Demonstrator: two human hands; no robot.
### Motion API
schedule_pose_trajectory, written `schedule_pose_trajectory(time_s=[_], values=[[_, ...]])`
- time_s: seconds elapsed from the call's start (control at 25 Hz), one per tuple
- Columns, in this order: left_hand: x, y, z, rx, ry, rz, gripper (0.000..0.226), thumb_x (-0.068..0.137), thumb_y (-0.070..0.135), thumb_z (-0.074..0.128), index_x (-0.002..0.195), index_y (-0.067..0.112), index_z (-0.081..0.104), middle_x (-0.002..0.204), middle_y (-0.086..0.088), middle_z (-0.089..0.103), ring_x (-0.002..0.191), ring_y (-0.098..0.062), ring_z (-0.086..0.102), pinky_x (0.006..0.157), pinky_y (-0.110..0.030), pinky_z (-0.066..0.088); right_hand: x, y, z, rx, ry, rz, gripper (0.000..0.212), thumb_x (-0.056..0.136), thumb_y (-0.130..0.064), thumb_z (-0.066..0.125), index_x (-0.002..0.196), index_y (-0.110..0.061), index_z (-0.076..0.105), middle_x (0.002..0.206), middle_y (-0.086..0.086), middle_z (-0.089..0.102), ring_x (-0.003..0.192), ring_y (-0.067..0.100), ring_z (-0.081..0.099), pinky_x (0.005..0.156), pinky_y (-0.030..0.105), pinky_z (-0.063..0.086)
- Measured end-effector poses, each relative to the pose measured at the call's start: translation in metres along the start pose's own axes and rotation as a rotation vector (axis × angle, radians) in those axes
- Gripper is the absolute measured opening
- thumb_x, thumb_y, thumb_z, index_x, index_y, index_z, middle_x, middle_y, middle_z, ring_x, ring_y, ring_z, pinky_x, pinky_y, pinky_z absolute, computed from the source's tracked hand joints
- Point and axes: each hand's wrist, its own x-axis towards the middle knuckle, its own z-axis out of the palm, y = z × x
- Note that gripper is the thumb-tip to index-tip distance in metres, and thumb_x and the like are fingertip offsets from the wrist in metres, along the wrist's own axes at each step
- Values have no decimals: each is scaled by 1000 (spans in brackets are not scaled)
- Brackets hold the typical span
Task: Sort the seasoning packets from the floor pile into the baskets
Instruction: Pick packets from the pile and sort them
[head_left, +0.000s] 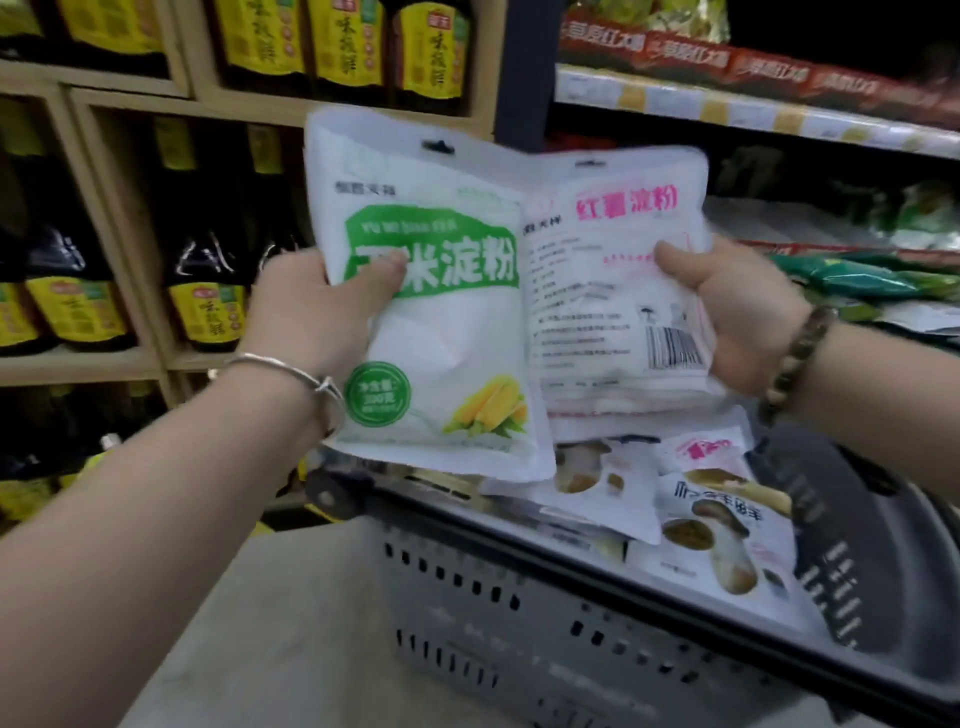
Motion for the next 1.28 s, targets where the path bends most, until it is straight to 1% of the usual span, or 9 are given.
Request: schedule_pose_trajectory(time_s=[0.24, 0.4, 0.52, 0.6, 0.68, 0.8, 0.88, 1.0, 1.28], values=[[34, -64, 41, 630, -276, -170, 18, 88, 29, 62, 72, 20, 59, 65, 8, 59, 53, -5, 55, 40, -17, 40, -13, 73, -43, -122, 157, 430, 27, 96, -20, 49, 114, -3, 60, 109, 16, 68, 98, 35, 64, 92, 51, 47], [44, -88, 37, 1307, -575, -168, 32, 91, 41, 52, 97, 11, 61, 89, -8, 64, 79, -22, 59, 62, -30, 43, -14, 97, -44, -664, 130, 267, 26, 91, -21, 57, 113, -9, 57, 95, 4, 67, 73, 11, 61, 59, 22, 50], [37, -85, 37, 1153, -453, -104, 45, 83, 35, 64, 119, 10, 51, 95, -6, 63, 82, -24, 61, 60, -29, 47, -15, 97, -44, -687, 152, 177, 48, 87, -19, 63, 128, -15, 40, 102, -3, 58, 76, 2, 53, 51, 11, 41], [29, -83, 35, 1149, -399, -81, 85, 77, 45, 66, 143, 19, 19, 124, -7, 53, 102, -26, 56, 78, -35, 51, -14, 92, -45, -804, 192, 129, 72, 83, -20, 67, 140, -18, 24, 128, 6, 46, 104, 18, 52, 77, 21, 45], [26, -81, 35, 1318, -401, 82, 93, 77, 60, 58, 147, 28, 6, 149, -5, 27, 131, -27, 36, 102, -41, 40, -12, 82, -47, -1101, 202, 34, 91, 83, -30, 67, 149, -20, 5, 152, 8, 17, 135, 24, 27, 103, 36, 31], [20, -79, 51, 1340, -630, 182, 81, 84, 64, 44, 148, 29, 10, 157, 2, 10, 143, -20, 13, 114, -40, 16, -8, 70, -36, -1367, 27, -205, 83, 87, -51, 50, 150, -19, 5, 156, 3, 12, 142, 19, 17, 115, 42, 19], [17, -85, 63, 1339, -777, 147, 75, 89, 62, 36, 149, 29, 6, 158, 3, 1, 145, -18, 0, 116, -42, 3, -5, 73, -21, -1409, -180, -135, 78, 90, -55, 38, 150, -18, 4, 156, 3, 15, 141, 18, 19, 116, 41, 16], [17, -98, 65, 1396, -893, 45, 71, 93, 59, 24, 149, 27, -7, 157, 2, -15, 144, -18, -14, 115, -44, -6, -1, 91, -10, -1539, -347, 18, 71, 95, -54, 24, 150, -16, -1, 158, 9, 1, 145, 19, 0, 118, 40, 4], [7, -119, 65, 1536, -942, 51, 73, 93, 60, 15, 144, 25, -24, 151, -3, -32, 141, -22, -25, 113, -47, -11, -19, 117, -10, -1655, -302, -40, 69, 94, -54, 10, 148, -17, -10, 155, 13, -14, 143, 24, -16, 115, 37, -7]])
